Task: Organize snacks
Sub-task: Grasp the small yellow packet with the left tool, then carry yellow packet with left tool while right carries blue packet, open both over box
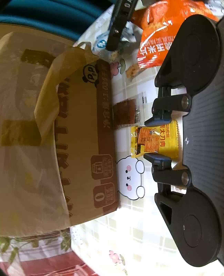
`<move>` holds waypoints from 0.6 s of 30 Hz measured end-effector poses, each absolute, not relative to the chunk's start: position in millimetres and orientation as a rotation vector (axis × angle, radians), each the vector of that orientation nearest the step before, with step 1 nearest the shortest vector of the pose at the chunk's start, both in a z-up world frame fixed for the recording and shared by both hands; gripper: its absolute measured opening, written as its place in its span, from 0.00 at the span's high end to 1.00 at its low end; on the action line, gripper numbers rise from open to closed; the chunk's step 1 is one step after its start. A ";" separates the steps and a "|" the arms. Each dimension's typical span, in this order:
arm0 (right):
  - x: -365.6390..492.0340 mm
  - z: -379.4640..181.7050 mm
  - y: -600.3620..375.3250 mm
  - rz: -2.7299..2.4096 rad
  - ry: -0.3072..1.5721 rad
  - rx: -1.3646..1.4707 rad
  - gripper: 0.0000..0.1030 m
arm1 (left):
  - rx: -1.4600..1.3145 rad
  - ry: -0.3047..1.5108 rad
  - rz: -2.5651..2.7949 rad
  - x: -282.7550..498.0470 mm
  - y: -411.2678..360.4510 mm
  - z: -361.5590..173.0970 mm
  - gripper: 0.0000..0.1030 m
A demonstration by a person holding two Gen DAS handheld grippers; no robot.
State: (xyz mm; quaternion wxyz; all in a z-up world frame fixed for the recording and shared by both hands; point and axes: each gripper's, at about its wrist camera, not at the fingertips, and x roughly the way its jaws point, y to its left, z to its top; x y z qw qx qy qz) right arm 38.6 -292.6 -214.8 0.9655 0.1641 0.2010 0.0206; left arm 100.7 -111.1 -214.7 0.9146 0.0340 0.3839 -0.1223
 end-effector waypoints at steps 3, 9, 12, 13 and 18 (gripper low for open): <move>38.8 -215.0 -293.0 0.041 0.408 0.338 0.59 | 0.069 0.772 -0.255 92.6 -106.8 -211.5 0.68; 40.3 -215.9 -294.0 0.033 0.417 0.350 0.59 | 0.062 0.730 -0.246 82.3 -97.3 -199.1 0.68; 40.7 -215.9 -293.9 0.030 0.416 0.348 0.59 | 0.054 0.722 -0.241 79.0 -93.0 -193.9 0.68; 41.0 -215.9 -294.2 0.030 0.417 0.347 0.59 | 0.051 0.721 -0.240 78.0 -91.5 -192.8 0.68; 40.7 -215.0 -293.8 0.025 0.428 0.343 0.59 | 0.022 0.702 -0.239 73.4 -82.6 -182.3 0.68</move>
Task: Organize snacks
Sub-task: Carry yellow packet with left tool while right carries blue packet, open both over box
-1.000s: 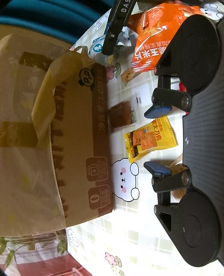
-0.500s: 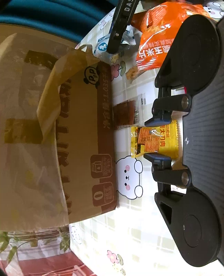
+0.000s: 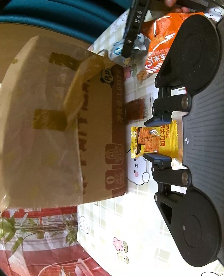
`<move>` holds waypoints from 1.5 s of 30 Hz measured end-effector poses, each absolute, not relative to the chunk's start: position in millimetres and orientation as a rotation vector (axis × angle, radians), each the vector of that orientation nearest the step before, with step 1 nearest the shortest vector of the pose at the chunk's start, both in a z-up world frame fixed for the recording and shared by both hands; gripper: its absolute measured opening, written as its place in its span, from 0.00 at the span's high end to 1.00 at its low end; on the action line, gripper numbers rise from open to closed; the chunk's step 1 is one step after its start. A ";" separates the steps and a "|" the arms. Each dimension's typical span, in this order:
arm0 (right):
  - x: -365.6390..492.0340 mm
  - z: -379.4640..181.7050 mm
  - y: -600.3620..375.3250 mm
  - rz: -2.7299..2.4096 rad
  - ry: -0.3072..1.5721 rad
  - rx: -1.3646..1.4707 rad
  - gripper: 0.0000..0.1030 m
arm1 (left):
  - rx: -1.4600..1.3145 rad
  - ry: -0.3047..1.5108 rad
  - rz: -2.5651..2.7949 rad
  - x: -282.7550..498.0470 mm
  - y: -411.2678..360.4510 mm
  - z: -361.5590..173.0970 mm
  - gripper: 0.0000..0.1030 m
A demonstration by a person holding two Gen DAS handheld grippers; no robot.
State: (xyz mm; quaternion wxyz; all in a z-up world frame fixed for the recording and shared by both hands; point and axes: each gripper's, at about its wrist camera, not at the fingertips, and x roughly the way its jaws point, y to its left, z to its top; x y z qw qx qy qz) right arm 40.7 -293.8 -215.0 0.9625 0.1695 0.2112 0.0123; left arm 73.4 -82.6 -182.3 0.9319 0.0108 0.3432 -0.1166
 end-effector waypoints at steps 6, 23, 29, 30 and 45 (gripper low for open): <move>27.3 -197.9 -293.8 -0.007 0.402 0.344 0.59 | -0.017 0.627 -0.246 67.1 -66.7 -155.3 0.67; 44.7 -19.8 -297.9 0.018 0.162 0.291 0.59 | -0.066 0.370 -0.315 101.0 -40.8 -21.0 0.67; 102.4 4.0 -276.2 0.006 0.255 0.203 0.59 | -0.041 0.365 -0.305 147.7 -59.6 1.8 0.67; 108.2 2.4 -272.5 -0.003 0.271 0.211 0.59 | -0.026 0.374 -0.311 154.5 -62.8 0.7 0.67; 117.6 -17.2 -257.8 -0.074 0.314 0.186 0.37 | 0.008 0.417 -0.285 181.0 -66.1 -7.5 0.43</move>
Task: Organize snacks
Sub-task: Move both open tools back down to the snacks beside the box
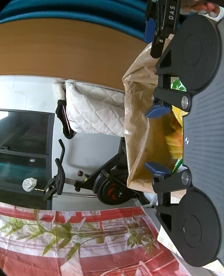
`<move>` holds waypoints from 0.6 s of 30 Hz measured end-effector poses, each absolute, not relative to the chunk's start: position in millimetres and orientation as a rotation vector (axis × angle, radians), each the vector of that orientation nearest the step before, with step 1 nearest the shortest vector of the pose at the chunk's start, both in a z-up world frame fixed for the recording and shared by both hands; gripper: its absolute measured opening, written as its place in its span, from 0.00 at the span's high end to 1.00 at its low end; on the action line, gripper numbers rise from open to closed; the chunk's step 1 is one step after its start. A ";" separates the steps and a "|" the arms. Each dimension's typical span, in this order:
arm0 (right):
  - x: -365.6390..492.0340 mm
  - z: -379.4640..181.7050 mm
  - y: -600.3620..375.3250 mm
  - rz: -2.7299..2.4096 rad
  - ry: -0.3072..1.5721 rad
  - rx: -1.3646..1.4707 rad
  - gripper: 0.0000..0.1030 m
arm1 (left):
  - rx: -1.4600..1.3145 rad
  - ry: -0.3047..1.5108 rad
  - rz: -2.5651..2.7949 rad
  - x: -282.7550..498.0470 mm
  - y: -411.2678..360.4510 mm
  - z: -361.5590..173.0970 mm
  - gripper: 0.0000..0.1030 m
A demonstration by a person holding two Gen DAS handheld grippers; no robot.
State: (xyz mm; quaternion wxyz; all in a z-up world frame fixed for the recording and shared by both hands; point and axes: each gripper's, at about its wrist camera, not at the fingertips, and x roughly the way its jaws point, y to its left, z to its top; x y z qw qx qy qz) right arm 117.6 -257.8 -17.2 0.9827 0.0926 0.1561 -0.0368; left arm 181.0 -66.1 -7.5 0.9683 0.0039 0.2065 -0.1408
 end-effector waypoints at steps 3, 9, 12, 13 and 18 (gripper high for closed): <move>106.4 -14.4 -254.8 -0.062 0.315 0.175 0.37 | 0.006 0.431 -0.285 173.0 -61.0 -7.2 0.43; 75.1 -11.3 -251.4 -0.018 0.314 0.169 0.35 | -0.001 0.425 -0.282 139.6 -42.6 -4.8 0.43; 58.1 -14.9 -247.3 0.011 0.315 0.164 0.35 | -0.017 0.430 -0.281 121.7 -31.1 -7.3 0.43; 54.5 -16.7 -247.0 0.020 0.319 0.160 0.36 | -0.021 0.432 -0.282 116.3 -27.9 -8.8 0.43; 40.5 -40.5 -238.9 0.060 0.383 0.145 0.39 | -0.027 0.468 -0.304 97.2 -19.6 -25.5 0.43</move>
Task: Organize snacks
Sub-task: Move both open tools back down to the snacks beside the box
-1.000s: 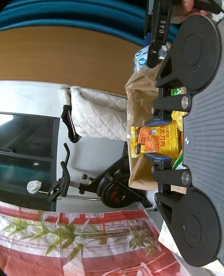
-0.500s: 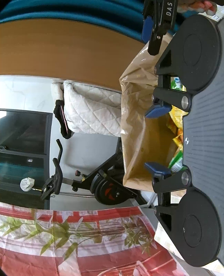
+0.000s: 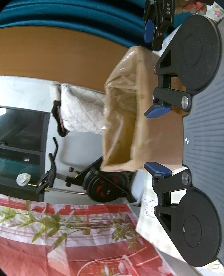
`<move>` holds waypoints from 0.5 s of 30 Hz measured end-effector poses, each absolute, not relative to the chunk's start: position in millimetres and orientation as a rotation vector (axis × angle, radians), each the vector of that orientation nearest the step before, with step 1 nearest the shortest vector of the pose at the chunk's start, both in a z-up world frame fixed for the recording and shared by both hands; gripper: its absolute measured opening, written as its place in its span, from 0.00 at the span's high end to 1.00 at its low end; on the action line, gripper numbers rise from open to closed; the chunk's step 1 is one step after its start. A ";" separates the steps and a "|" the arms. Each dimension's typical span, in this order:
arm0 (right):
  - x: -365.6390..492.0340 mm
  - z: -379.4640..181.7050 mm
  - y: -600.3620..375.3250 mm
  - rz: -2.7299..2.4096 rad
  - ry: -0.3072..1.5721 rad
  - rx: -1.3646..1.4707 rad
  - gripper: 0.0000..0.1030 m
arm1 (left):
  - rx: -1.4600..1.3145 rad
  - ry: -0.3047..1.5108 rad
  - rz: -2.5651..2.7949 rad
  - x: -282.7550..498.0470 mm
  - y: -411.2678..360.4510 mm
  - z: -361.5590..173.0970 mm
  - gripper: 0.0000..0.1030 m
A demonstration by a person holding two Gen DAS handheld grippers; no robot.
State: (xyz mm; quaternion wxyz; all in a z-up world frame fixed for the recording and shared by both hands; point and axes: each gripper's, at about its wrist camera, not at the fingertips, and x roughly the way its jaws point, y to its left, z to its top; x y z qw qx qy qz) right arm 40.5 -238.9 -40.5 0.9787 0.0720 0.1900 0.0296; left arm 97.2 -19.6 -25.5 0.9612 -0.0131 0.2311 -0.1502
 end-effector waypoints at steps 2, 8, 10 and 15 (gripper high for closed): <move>39.0 -52.1 -236.4 0.068 0.418 0.135 0.43 | -0.021 0.493 -0.315 94.5 -20.2 -35.6 0.43; 43.9 -92.6 -231.4 0.075 0.548 0.132 0.65 | -0.017 0.577 -0.342 97.3 -27.7 -71.4 0.49; 48.3 -107.7 -229.4 0.082 0.601 0.121 0.74 | -0.016 0.598 -0.353 99.1 -31.7 -81.6 0.51; 64.0 -139.1 -229.8 0.075 0.712 0.122 0.84 | -0.004 0.660 -0.392 106.6 -47.6 -108.7 0.55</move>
